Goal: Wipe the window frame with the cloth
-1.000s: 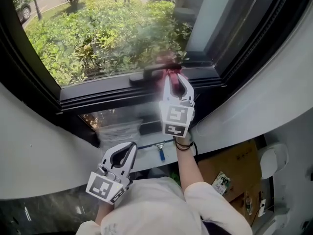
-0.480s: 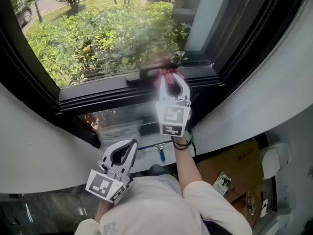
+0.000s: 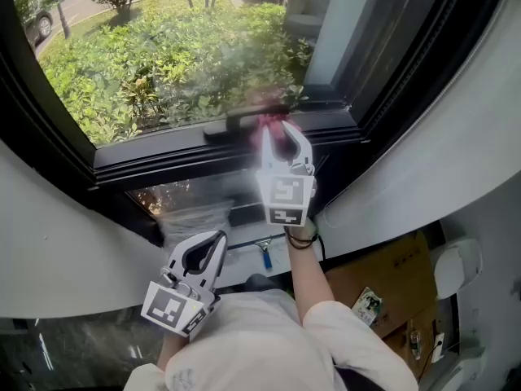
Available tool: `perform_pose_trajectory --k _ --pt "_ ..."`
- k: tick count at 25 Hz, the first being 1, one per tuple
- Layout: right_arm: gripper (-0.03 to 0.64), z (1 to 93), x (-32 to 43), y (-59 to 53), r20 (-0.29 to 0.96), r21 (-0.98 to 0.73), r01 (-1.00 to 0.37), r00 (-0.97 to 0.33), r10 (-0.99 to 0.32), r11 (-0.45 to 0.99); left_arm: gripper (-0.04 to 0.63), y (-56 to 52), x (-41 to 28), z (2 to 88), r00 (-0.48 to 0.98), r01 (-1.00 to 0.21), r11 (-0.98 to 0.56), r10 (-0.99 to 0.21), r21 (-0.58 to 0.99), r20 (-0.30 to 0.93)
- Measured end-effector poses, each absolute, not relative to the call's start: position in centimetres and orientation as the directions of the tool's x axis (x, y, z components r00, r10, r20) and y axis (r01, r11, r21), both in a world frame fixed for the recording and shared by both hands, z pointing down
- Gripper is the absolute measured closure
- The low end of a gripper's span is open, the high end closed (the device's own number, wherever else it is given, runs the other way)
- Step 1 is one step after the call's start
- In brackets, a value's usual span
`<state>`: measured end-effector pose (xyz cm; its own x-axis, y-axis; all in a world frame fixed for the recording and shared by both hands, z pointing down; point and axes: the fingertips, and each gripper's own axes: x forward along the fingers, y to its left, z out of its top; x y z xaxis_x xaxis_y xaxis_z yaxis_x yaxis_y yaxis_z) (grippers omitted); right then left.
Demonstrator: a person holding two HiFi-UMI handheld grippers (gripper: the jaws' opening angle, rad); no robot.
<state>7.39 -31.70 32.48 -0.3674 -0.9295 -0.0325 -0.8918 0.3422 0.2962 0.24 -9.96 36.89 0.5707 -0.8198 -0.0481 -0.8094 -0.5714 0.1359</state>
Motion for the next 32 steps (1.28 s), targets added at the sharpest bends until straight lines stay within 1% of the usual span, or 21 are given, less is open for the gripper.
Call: perform_pose_trajectory --k 3,8,10,15,18,22,27,29,32 --pt "0.525 31.8 8.1 -31.9 -0.029 0.341 -0.874 -0.377 -0.926 0.346 0.584 -10.2 0.3 36.7 0.563 -0.814 -0.564 -0.825 0.137 -0.05" --pt "0.525 30.8 10.4 -31.9 -0.062 0.409 -0.852 -0.382 -0.922 0.326 0.584 -10.5 0.6 36.6 0.558 -0.817 -0.559 -0.828 0.138 -0.051" --pt "0.525 29.9 12.5 -32.0 -0.098 0.403 -0.872 -0.343 -0.934 0.278 0.584 -10.6 0.4 36.7 0.553 -0.821 -0.554 -0.832 0.138 -0.047" --pt "0.525 27.2 20.3 -33.4 -0.173 0.364 -0.923 -0.196 -0.965 0.122 0.584 -11.0 0.3 36.7 0.545 -0.827 -0.545 -0.838 0.135 -0.043" --pt "0.525 27.2 24.4 -34.1 -0.174 0.35 -0.935 -0.128 -0.976 0.06 0.584 -11.1 0.3 36.7 0.547 -0.827 -0.546 -0.837 0.132 -0.037" --pt "0.525 29.4 27.4 -34.9 -0.128 0.338 -0.941 -0.079 -0.989 0.032 0.584 -11.3 -0.2 36.8 0.538 -0.835 -0.537 -0.842 0.121 -0.025" --pt "0.525 32.6 27.7 -35.4 -0.084 0.4 -0.915 -0.084 -0.993 0.044 0.584 -11.6 -1.6 36.2 0.504 -0.86 -0.503 -0.864 0.081 -0.016" --pt "0.525 32.9 27.6 -35.9 -0.118 0.422 -0.906 -0.102 -0.988 0.044 0.584 -12.0 -2.5 35.3 0.485 -0.872 -0.486 -0.874 0.047 -0.032" --pt "0.525 32.7 28.2 -36.0 -0.16 0.399 -0.916 -0.116 -0.98 0.043 0.584 -12.3 -4.1 34.3 0.455 -0.89 -0.456 -0.889 0.001 -0.045"
